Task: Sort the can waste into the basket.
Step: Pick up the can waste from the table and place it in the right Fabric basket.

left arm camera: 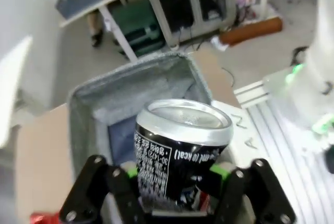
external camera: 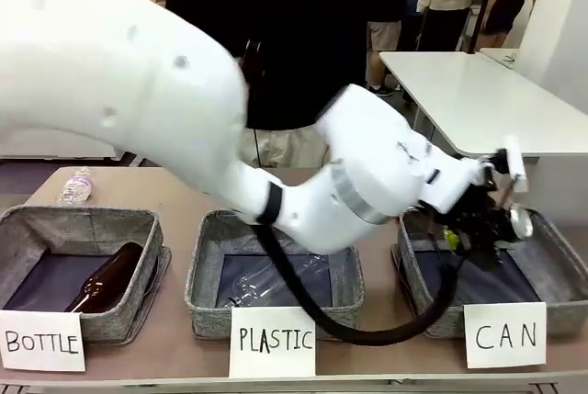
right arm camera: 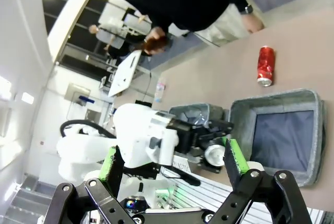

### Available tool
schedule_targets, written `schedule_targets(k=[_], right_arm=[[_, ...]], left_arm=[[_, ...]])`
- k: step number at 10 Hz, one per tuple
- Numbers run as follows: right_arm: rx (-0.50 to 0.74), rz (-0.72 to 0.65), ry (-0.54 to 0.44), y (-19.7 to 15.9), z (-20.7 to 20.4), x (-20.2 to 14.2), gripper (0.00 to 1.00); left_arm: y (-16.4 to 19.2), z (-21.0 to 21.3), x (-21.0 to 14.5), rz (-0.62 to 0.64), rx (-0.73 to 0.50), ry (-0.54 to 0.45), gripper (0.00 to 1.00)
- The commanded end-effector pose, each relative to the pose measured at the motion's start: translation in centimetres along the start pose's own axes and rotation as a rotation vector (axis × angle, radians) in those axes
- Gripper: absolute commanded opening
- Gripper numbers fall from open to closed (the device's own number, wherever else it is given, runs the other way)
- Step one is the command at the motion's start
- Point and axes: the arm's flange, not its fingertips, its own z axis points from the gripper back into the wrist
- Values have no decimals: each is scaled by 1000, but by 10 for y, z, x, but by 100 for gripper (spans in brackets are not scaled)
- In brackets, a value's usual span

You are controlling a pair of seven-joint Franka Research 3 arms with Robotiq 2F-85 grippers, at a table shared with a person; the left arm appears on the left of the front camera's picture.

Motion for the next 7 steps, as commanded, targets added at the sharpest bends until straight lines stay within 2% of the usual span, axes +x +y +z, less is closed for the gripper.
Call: schedule_targets(k=[1,2,3,4,5,7], right_arm=[[14,-3,-3,1,0,1,100],[14,-3,-3,1,0,1,100],[14,-3,-3,1,0,1,100],[14,-3,-3,1,0,1,100],[14,-3,-3,1,0,1,100],[14,-3,-3,1,0,1,100]], left_arm=[[10,-12,8,-12,-19,30,1],[12,-16,2,5,-36,30,1],[10,-20,-1,23,-60,49,56],[9,-23,-1,37,-72,54,60],[8,-23,0,26,-71,53,100],[9,-20,2,20,-57,61,100]])
